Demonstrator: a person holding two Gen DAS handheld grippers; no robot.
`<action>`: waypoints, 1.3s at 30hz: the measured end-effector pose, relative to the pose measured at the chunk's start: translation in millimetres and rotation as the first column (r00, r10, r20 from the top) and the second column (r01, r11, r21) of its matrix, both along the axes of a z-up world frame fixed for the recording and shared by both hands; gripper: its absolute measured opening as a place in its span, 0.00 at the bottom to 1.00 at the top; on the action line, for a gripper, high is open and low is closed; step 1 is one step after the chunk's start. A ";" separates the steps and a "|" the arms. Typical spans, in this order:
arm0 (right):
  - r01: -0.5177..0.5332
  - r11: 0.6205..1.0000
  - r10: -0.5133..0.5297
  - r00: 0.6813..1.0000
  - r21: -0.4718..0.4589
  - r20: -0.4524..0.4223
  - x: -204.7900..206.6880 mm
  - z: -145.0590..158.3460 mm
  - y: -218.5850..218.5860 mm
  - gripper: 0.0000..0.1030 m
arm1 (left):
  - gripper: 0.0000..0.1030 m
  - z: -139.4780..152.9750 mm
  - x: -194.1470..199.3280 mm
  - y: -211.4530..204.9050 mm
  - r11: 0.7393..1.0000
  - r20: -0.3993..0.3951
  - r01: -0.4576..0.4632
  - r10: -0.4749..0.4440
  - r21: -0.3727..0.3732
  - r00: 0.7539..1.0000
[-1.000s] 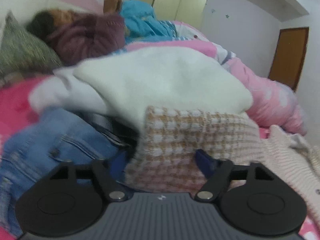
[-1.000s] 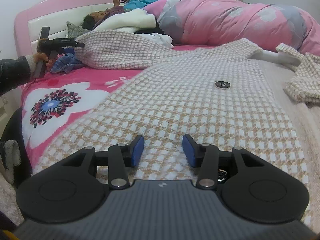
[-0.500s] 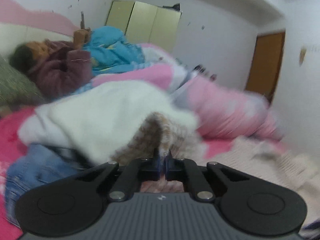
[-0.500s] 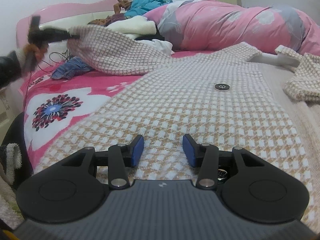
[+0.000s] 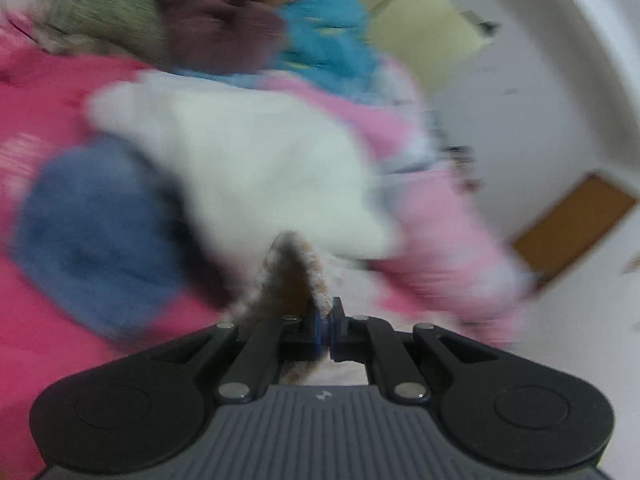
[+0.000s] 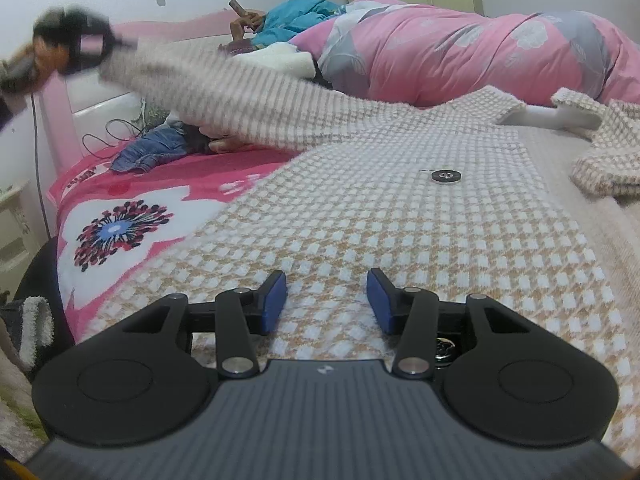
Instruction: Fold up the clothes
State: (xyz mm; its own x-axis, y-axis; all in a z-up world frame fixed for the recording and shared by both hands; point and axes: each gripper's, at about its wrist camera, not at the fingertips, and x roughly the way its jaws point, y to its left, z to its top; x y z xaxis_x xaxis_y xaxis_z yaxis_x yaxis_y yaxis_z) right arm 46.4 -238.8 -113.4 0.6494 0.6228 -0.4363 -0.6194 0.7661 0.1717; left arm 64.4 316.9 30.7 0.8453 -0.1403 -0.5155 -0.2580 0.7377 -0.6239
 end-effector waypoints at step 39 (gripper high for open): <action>0.001 0.996 0.000 1.000 0.091 -0.010 -1.8 -2.3 -10.9 0.46 | 0.53 -46.7 21.9 -216.0 0.799 -0.022 0.221 -0.252 0.559 0.967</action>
